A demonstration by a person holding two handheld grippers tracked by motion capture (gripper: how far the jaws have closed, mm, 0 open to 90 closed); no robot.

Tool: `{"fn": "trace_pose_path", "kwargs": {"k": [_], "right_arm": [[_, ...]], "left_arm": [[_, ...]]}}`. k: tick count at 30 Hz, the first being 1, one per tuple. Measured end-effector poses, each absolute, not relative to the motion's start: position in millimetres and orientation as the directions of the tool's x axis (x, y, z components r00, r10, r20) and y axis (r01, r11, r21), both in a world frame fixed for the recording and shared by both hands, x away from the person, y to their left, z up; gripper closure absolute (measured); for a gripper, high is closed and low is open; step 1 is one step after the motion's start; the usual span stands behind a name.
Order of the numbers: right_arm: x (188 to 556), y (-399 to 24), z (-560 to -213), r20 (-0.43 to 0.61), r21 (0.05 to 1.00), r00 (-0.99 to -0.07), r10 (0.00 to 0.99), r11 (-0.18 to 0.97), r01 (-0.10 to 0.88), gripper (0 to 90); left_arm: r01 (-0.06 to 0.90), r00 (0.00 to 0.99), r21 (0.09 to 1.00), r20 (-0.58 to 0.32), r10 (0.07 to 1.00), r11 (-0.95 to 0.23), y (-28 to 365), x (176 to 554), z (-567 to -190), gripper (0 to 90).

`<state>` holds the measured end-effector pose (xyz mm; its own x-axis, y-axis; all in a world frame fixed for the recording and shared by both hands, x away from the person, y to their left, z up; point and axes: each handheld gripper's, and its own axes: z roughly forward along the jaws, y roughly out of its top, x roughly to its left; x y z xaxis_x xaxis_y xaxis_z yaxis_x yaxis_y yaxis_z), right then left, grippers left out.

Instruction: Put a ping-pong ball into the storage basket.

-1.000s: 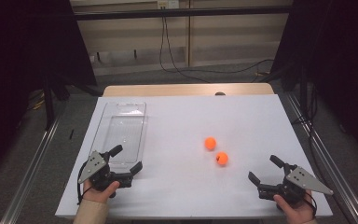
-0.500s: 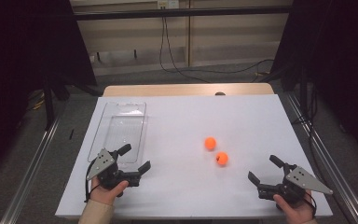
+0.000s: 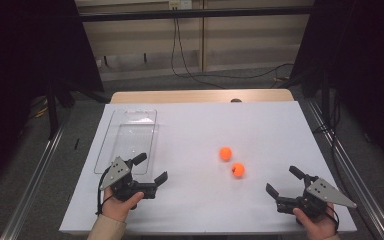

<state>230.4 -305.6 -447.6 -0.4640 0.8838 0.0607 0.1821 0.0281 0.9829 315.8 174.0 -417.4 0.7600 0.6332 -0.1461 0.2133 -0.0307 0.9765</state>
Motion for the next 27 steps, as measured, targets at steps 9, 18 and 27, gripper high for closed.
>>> {"fn": "trace_pose_path", "kwargs": {"k": [9,18,27], "right_arm": [[231.3,-304.6,-447.7,0.064,0.982,-0.464,0.884,0.026,0.184,1.0],[231.8,-304.5,-447.6,0.064,0.983,-0.466,0.883,0.026,0.184,1.0],[232.0,-304.2,-447.5,0.058,0.983,-0.468,0.882,0.032,0.182,1.0]], "left_arm": [[0.216,0.767,0.975,-0.139,0.626,-0.048,165.0,316.6,-416.4,1.0],[0.213,0.776,0.975,-0.125,0.618,-0.070,156.0,317.9,-415.8,1.1],[0.216,0.784,0.973,-0.126,0.608,-0.077,147.0,318.5,-415.9,1.1]]}}
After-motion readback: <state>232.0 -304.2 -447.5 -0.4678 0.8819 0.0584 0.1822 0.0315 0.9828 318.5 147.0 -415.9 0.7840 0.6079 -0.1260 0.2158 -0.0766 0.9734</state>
